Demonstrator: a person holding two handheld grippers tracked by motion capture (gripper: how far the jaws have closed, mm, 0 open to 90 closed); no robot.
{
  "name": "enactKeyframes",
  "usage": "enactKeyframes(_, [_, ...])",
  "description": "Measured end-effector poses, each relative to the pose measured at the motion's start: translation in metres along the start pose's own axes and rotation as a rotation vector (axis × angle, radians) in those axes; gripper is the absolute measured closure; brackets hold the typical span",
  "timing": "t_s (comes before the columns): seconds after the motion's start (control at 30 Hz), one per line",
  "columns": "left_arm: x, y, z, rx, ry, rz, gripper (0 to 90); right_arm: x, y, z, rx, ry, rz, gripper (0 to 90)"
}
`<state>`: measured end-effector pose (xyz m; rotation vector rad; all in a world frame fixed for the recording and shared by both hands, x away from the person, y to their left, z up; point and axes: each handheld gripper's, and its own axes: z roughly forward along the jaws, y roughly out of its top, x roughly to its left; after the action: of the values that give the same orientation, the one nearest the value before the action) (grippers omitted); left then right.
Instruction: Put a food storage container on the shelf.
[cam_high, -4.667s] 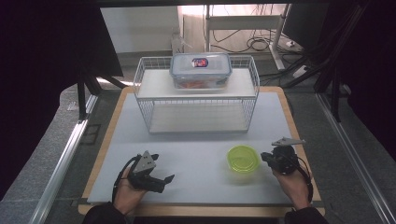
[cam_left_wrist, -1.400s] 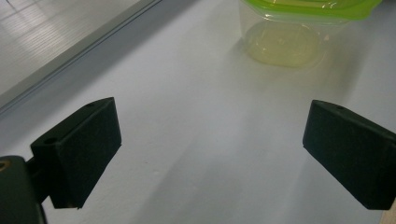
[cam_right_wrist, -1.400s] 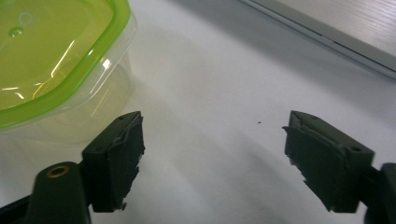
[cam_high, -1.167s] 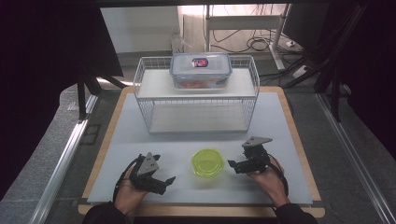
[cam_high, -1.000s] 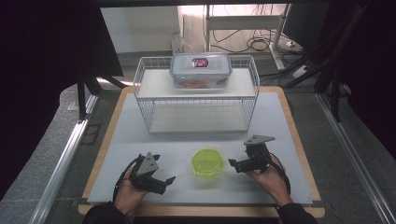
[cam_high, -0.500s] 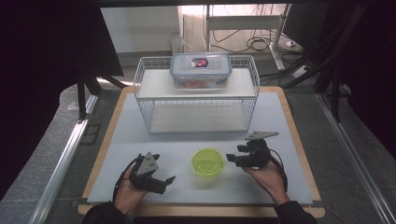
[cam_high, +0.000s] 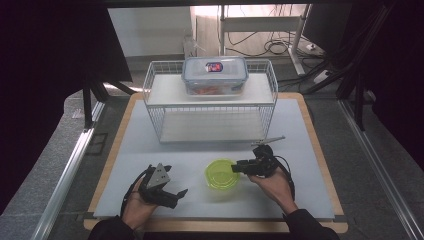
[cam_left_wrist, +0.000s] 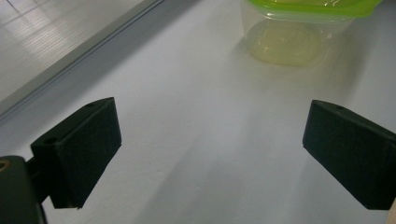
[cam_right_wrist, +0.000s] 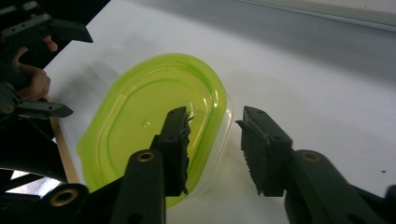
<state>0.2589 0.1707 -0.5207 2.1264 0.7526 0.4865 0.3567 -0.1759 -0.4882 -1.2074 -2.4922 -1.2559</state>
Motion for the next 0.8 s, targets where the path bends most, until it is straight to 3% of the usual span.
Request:
enactKeyframes(0.1, [-0.0005,0.0004,-0.0001,-0.001,0.0,0.007,4.2,-0.0023,0.0001,0.0005,0.01,0.012,0.027,68.2])
enactKeyframes(0.27, [0.0,0.0004,-0.001,-0.002,0.008,0.011,4.1,-0.0096,-0.0016,0.0015,0.011,0.089,0.126,78.9])
enactKeyframes(0.47, [0.0007,0.0003,-0.0019,-0.006,0.012,0.01,4.1,-0.0081,0.0001,0.0006,0.03,0.125,0.163,80.8])
enactKeyframes(0.63, [0.0008,0.0005,-0.0025,-0.009,0.017,0.01,4.1,-0.0089,0.0026,-0.0038,0.0,0.193,0.207,82.4])
enactKeyframes(0.8, [0.0013,0.0005,-0.0034,-0.017,0.019,0.006,4.1,-0.0102,0.0036,-0.0081,-0.023,0.228,0.231,83.6])
